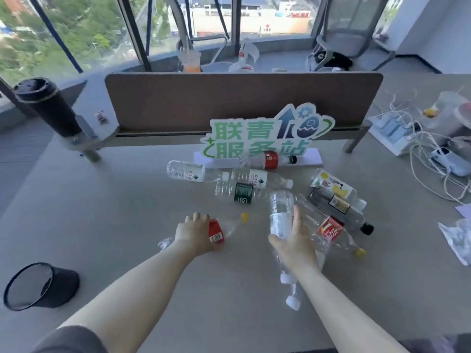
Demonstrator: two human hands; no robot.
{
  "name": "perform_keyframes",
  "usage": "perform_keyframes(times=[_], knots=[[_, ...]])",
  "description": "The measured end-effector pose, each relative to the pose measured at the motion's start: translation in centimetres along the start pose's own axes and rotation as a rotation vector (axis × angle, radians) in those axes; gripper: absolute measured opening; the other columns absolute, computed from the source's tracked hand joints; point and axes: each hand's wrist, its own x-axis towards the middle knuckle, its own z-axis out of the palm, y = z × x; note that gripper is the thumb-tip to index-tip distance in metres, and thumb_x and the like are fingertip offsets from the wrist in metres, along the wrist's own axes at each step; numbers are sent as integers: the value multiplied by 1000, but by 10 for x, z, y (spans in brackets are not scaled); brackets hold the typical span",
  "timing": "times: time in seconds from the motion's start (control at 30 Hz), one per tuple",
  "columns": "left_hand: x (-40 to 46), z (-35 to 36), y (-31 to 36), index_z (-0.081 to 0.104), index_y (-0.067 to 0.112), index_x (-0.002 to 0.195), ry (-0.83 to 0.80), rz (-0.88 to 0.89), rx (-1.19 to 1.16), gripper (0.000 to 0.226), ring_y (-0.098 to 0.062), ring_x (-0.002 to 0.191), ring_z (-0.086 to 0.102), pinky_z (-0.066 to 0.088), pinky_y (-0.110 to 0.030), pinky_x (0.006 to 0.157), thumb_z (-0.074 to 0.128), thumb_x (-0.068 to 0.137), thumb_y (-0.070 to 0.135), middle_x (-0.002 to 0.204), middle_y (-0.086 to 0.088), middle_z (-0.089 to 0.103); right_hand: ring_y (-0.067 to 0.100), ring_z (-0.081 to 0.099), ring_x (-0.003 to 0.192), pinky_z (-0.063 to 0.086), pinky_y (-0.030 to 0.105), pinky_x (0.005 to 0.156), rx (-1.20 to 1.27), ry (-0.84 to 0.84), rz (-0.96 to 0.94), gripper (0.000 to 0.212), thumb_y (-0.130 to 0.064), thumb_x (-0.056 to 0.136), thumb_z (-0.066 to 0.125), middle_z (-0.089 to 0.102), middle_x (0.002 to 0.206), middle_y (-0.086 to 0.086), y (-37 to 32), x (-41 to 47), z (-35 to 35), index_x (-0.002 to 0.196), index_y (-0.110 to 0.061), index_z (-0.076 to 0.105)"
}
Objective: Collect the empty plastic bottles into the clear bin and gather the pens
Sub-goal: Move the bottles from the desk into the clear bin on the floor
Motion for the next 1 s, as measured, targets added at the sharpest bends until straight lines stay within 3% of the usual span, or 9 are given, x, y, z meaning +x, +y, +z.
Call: perform_keyframes(times=[0.2,0.33,0.43,0.6,0.7,0.8,0.93,1.0], knots=[[-79,1,-34,47,22,106,159,-282,-321,66,-24,103,56,49,-36,79,58,60,67,106,2,55,28,60,106,53,43,81,42,-123,-201,95,-33,78,63,39,151,-5,-49,-4,23,148,-51,2],[-141,1,-62,46,24,100,319,-482,-482,58,-21,93,56,45,-34,72,58,63,68,97,6,52,20,47,127,39,30,88,96,-261,-391,91,-24,84,64,33,154,-8,-86,-20,54,152,-40,6],[-197,10,-84,46,25,96,406,-663,-597,55,-19,85,58,49,-36,71,59,66,68,92,7,54,22,57,115,46,34,86,124,-423,-501,90,-28,82,64,41,148,-9,-109,-46,87,149,-47,6],[-306,52,-120,48,27,89,525,-1028,-840,46,-15,75,62,54,-37,72,66,64,61,85,6,61,14,54,105,47,33,77,99,-694,-713,90,-25,82,70,46,128,-5,-133,-125,145,147,-47,12],[-364,87,-141,49,26,95,546,-1245,-943,53,-20,83,65,53,-38,79,63,63,67,92,4,64,8,47,105,43,28,84,54,-840,-844,91,-26,84,70,41,122,-9,-138,-176,172,149,-48,10],[-405,124,-163,50,21,104,528,-1393,-1021,61,-26,91,64,52,-39,82,64,65,66,102,-2,63,8,51,91,43,28,80,-82,-957,-948,90,-31,85,68,45,122,-6,-139,-219,199,150,-46,8],[-438,171,-200,48,15,111,500,-1445,-1126,69,-27,94,62,51,-38,80,64,70,67,110,-7,61,6,56,80,49,28,79,-207,-1034,-969,92,-35,84,68,47,128,-4,-139,-267,239,151,-47,5],[-449,193,-224,47,12,122,487,-1430,-1202,75,-29,104,60,50,-39,88,62,74,68,120,-11,59,4,54,77,46,26,78,-258,-1047,-950,93,-37,84,68,44,131,-5,-139,-289,260,151,-46,4]])
